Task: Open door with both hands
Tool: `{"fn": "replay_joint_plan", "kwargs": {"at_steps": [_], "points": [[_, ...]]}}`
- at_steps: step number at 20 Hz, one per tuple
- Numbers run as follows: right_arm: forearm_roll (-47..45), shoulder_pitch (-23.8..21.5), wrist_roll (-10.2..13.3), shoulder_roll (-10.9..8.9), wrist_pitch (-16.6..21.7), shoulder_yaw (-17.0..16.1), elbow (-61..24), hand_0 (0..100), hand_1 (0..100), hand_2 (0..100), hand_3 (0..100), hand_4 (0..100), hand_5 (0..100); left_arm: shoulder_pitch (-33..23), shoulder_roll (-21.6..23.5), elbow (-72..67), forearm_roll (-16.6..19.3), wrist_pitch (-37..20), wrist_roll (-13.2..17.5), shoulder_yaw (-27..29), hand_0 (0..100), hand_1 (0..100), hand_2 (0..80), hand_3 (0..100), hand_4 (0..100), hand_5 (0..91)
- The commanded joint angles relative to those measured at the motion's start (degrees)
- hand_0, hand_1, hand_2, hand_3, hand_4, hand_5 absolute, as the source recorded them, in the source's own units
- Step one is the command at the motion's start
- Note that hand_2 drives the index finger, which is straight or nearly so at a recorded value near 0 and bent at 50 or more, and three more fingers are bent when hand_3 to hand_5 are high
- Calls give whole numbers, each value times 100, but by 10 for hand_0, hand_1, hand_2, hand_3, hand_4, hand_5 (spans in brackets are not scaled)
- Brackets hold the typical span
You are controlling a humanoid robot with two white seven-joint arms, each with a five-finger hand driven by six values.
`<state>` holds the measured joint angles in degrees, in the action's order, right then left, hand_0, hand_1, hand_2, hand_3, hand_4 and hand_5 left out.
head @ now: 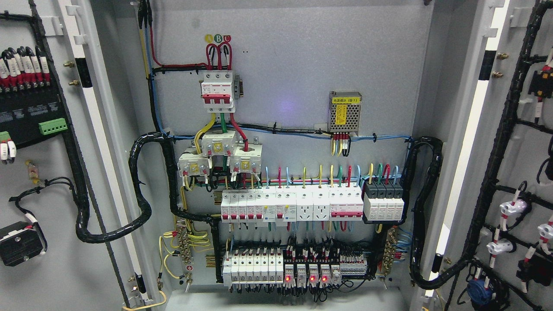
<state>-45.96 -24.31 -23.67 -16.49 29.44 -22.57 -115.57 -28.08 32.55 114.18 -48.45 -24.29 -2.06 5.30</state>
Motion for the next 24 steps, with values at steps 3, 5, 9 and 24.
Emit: {"fn": "replay_joint_plan", "kwargs": {"at_steps": [3, 5, 9, 24], "points": [[87, -21, -15, -381, -17, 1210, -80, 191, 0, 0, 0, 0, 0, -49, -134, -89, 11, 3, -5, -143, 0, 0, 0, 0, 0, 0], [332, -91, -15, -407, -17, 1587, 34, 191, 0, 0, 0, 0, 0, -49, -135, -98, 11, 12, 4, -152, 0, 0, 0, 0, 0, 0], [737, -329, -15, -486, -17, 2220, 385, 191, 0, 0, 0, 0, 0, -40, -143, -290, 11, 12, 4, -319, 0, 0, 0, 0, 0, 0], [1476, -31, -15, -338, -9, 3777, 4172, 191, 0, 0, 0, 0, 0, 30, -1074, -3391, 230, 12, 4, -1505, 0, 0, 0, 0, 0, 0]]}}
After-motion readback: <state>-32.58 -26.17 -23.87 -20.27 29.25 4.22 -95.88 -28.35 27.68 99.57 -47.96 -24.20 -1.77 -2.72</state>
